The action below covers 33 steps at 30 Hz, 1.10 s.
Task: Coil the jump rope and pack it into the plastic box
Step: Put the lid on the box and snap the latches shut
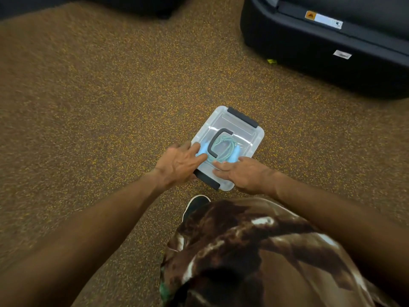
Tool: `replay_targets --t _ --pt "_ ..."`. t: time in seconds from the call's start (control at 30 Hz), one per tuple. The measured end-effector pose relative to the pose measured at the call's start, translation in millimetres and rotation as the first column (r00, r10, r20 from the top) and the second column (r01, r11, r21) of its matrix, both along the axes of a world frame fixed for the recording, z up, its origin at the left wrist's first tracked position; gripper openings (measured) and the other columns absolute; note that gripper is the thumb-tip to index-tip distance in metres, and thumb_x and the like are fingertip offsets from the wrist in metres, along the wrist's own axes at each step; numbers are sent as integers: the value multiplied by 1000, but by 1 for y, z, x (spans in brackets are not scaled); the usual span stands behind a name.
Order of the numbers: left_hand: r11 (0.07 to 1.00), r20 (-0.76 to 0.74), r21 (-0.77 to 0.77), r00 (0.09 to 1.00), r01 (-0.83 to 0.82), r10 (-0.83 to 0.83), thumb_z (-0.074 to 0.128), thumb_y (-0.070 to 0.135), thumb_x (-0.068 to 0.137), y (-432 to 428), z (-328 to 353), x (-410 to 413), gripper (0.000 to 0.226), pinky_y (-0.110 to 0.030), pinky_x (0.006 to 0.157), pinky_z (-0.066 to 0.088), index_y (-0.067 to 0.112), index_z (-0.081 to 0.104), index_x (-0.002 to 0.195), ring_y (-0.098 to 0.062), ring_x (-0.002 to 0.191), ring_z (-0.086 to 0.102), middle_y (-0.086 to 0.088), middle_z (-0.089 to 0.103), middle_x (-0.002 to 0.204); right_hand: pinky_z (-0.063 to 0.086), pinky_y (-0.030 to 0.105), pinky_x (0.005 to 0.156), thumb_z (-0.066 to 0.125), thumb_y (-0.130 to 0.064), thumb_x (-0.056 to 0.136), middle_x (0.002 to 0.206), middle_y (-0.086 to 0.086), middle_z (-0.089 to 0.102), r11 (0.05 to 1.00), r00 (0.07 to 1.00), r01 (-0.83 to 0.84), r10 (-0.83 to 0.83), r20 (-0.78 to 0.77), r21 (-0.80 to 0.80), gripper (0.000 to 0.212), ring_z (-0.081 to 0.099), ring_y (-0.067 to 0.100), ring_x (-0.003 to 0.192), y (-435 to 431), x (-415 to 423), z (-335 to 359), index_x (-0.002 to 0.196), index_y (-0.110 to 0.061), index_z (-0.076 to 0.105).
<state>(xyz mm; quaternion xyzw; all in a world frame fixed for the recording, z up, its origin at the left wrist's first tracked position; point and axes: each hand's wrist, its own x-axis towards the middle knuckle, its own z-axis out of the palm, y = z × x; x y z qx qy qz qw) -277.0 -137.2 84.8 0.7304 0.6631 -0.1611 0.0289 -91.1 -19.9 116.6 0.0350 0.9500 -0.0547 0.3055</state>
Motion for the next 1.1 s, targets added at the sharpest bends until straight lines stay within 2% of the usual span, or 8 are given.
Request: replay_targets --t 0.07,0.1,0.13,0.2,0.43,0.67,0.87,1.1 --pt "991 7 -24 991 131 -131 65 57 85 9 -1 -3 69 -46 112 35 27 36 141 -29 132 44 -9 42 147 40 41 104 38 -9 99 167 -7 2 1000 1000 -1 1 10 0 66 33 15 145 0 0 1 158 -27 14" --pt "985 -3 -42 986 167 -167 64 57 85 13 0 -3 72 -48 118 24 28 34 144 -30 140 36 -9 36 154 41 40 103 38 -8 98 167 -8 2 1000 1000 -6 6 9 2 67 36 15 144 0 0 1 158 -28 14" --pt "981 -13 -64 983 182 -183 63 58 85 16 2 -3 76 -49 120 15 28 30 147 -31 146 28 -8 30 159 42 41 102 39 -8 98 167 -8 2 1000 1000 -9 9 4 3 67 38 15 143 1 -1 2 158 -27 14" --pt "978 -11 -115 984 174 -176 62 56 87 19 5 -2 80 -50 121 10 27 24 150 -28 150 22 -6 25 162 42 41 102 39 -6 98 167 -7 4 1000 1000 -9 9 -8 0 68 36 15 144 1 -1 1 157 -27 15" --pt "972 9 -182 989 148 -148 63 52 88 20 9 1 89 -51 121 15 25 12 156 -24 150 22 -4 22 164 43 41 103 32 -9 102 167 -3 8 1000 997 -23 23 -73 10 59 33 16 146 -1 2 -3 157 -26 18" --pt "975 10 -176 991 137 -137 63 54 88 21 10 1 99 -50 119 18 19 1 157 -24 150 22 -6 24 164 42 45 105 31 -9 103 167 -4 6 999 998 -31 33 -58 35 58 30 17 148 -4 -1 -6 157 -24 16" --pt "979 17 -165 993 122 -121 64 52 87 25 13 1 100 -50 117 24 19 0 156 -24 146 31 -5 33 160 46 40 99 34 -12 103 166 -2 9 996 996 -57 62 -71 67 57 33 18 146 -4 -2 -12 157 -24 17" --pt "976 -60 -164 986 143 -155 66 52 86 28 8 4 103 -53 114 29 18 -1 156 -23 138 41 -3 39 154 49 41 93 37 -15 103 166 -2 13 995 996 -61 66 -60 82 55 40 20 142 -4 -5 -13 155 -23 22"
